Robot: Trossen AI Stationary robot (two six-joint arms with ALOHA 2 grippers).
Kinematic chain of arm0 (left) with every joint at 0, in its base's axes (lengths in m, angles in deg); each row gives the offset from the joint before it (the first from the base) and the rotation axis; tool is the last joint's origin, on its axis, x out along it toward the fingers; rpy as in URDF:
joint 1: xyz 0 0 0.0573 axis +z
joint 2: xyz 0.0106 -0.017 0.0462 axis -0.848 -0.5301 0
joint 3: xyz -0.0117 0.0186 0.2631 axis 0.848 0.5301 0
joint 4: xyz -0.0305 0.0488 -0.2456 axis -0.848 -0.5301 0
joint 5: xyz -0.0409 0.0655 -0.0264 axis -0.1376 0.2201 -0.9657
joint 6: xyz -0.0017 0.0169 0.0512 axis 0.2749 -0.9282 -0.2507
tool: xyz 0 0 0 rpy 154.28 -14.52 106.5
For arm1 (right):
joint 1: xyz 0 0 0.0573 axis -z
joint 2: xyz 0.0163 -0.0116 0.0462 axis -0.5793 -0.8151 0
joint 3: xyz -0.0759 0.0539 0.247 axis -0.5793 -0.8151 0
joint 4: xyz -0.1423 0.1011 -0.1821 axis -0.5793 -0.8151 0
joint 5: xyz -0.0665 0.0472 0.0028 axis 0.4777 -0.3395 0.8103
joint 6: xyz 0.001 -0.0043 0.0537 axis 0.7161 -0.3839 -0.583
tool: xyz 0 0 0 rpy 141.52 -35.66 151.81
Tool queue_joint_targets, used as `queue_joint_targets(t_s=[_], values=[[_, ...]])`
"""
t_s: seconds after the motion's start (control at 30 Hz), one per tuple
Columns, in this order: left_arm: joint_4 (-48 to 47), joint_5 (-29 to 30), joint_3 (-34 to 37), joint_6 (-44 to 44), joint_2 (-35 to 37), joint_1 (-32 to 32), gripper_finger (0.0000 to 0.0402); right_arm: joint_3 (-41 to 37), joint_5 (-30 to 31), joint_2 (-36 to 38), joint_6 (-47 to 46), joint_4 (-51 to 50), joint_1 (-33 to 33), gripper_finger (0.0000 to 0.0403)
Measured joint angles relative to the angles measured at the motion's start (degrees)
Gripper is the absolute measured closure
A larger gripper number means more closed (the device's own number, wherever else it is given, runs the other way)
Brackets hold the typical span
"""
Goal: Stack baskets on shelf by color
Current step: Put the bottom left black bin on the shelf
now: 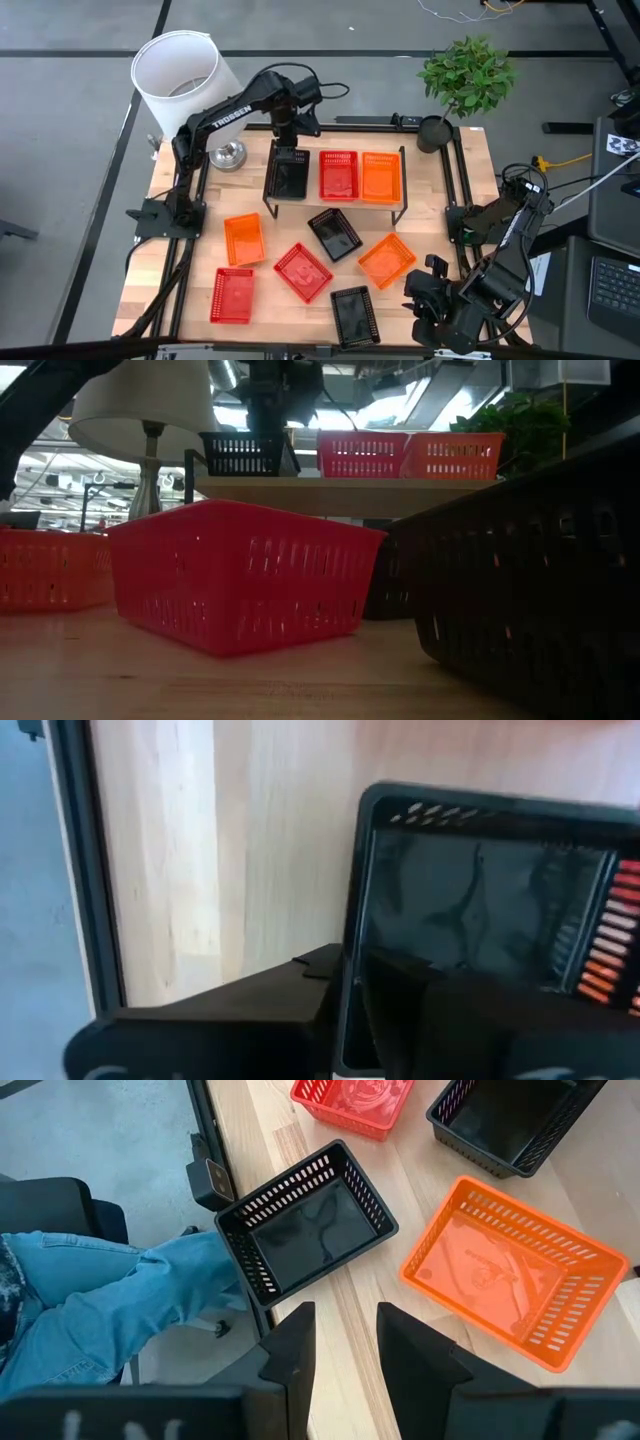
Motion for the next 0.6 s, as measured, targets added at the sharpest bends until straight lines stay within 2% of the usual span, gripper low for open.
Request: queue_joint_targets(t_s=[0.23, 0.5, 0.6], values=[[0.0, -0.7, -3.2, 2.9, 4.5, -2.4, 0.0353, 0.0, 0.0, 0.0, 0.0, 0.0, 0.0, 0.0295], [0.1, -0.8, 2.8, 5.1, 5.8, -9.9, 0.0362, 0.0, 0.0, -0.1, 0.0, 0.5, 0.0, 0.0295], [-0.1, 1.2, 6.2, 5.7, 5.8, -11.8, 0.0362, 0.0, 0.0, -0.1, 0.2, 0.5, 0.0, 0.0295]])
